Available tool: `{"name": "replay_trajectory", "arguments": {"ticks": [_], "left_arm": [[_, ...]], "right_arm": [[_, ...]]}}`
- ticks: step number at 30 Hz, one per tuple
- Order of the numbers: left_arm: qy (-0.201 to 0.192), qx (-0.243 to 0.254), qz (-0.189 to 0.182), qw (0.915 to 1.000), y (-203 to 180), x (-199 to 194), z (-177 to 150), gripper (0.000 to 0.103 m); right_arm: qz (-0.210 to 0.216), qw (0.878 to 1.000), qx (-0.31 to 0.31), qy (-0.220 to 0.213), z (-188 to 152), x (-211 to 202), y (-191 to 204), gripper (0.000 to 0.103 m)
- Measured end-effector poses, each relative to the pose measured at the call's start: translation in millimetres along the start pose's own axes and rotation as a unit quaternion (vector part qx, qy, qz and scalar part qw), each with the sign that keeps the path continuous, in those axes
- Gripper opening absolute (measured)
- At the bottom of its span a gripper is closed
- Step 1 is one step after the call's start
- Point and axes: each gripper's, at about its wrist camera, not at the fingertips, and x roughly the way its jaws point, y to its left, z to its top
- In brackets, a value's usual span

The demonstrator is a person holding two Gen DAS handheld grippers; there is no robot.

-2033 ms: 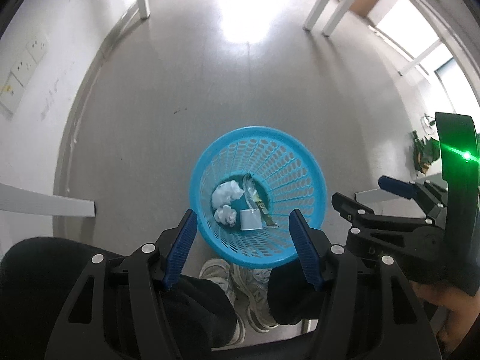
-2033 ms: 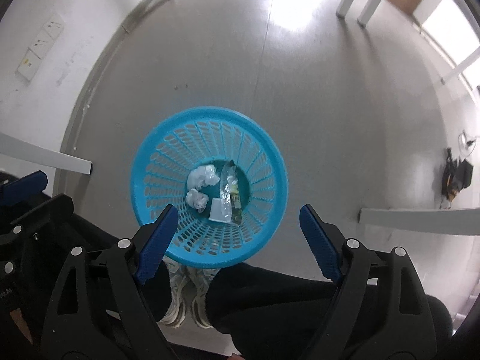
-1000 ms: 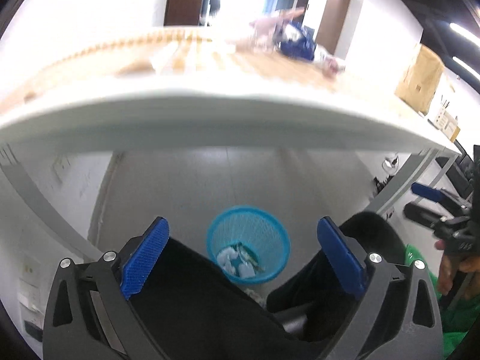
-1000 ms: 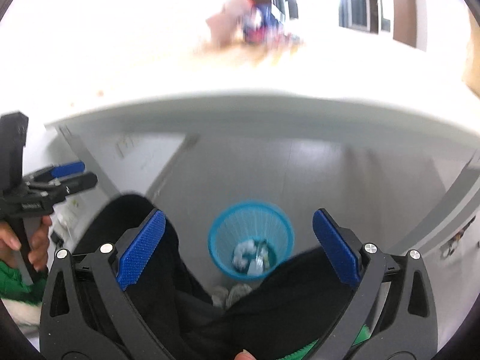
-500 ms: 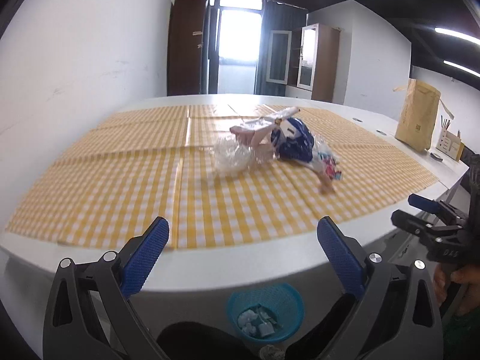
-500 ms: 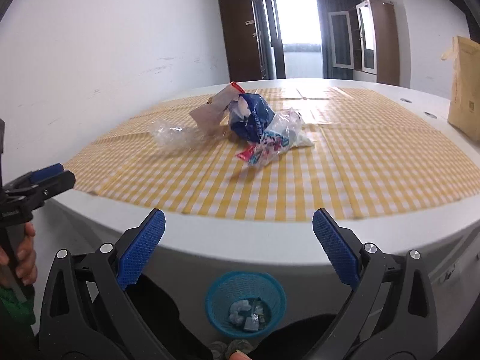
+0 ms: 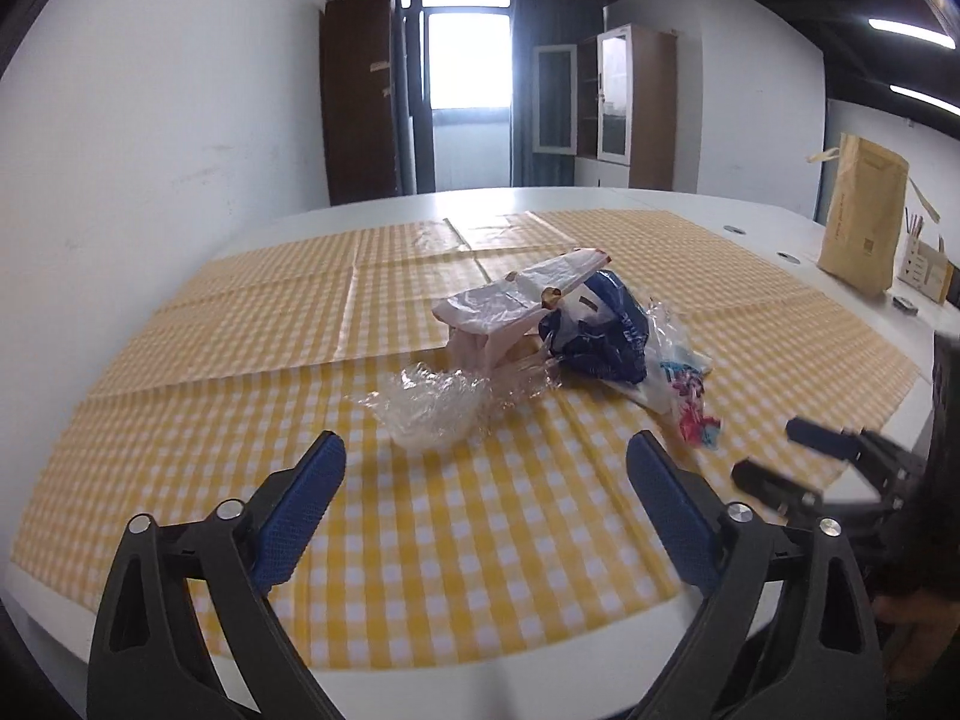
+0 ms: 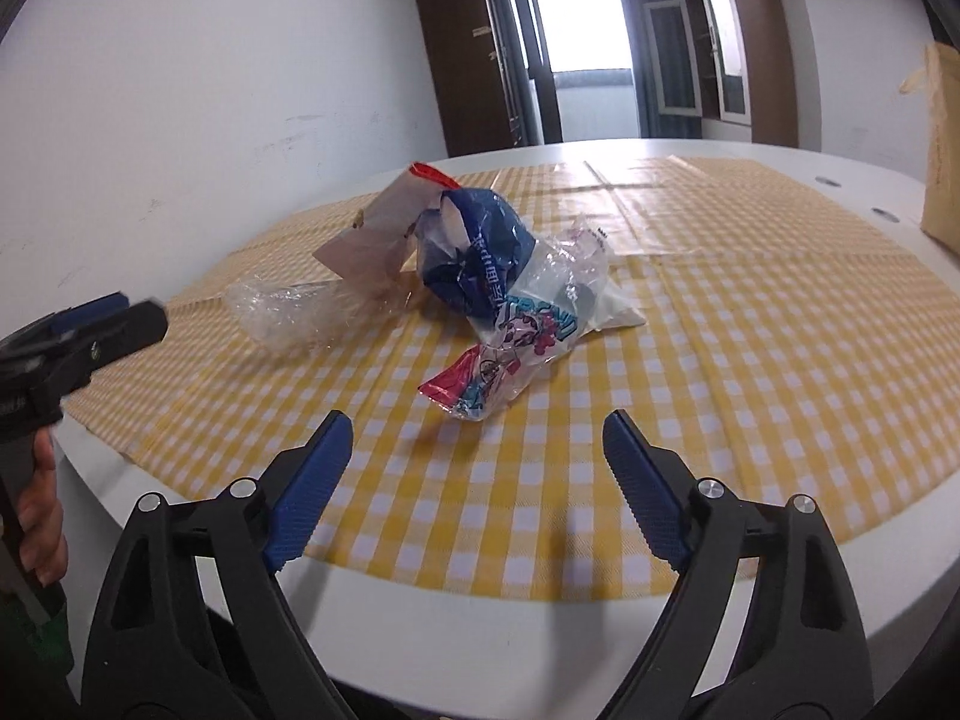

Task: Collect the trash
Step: 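Move both open tools back over the remaining trash on the table, then grasp the white red-striped zip bag with the left tool while the right tool grasps the pink-printed clear bag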

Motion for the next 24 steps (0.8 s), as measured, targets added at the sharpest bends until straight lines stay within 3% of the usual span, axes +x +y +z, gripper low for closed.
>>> {"name": "replay_trajectory", "arguments": {"ticks": [7,15,21,24], "left_arm": [[0.02,0.043,0.004,0.9989,-21.7,38.7,31.7,0.084],[0.047,0.074,0.022,0.9959,-29.3,80.3,46.6,0.078],[0.081,0.085,0.017,0.993,-38.0,113.1,55.4,0.076],[0.079,0.121,0.061,0.9876,-48.4,128.2,56.2,0.06]], "right_arm": [[0.018,1.0,0.009,0.019,7.3,23.4,-2.3,0.068],[0.031,0.999,0.017,0.039,9.7,39.4,-3.2,0.054],[0.041,0.997,0.024,0.059,7.4,55.6,0.3,0.034],[0.049,0.996,0.031,0.063,6.9,59.3,-3.3,0.018]]}}
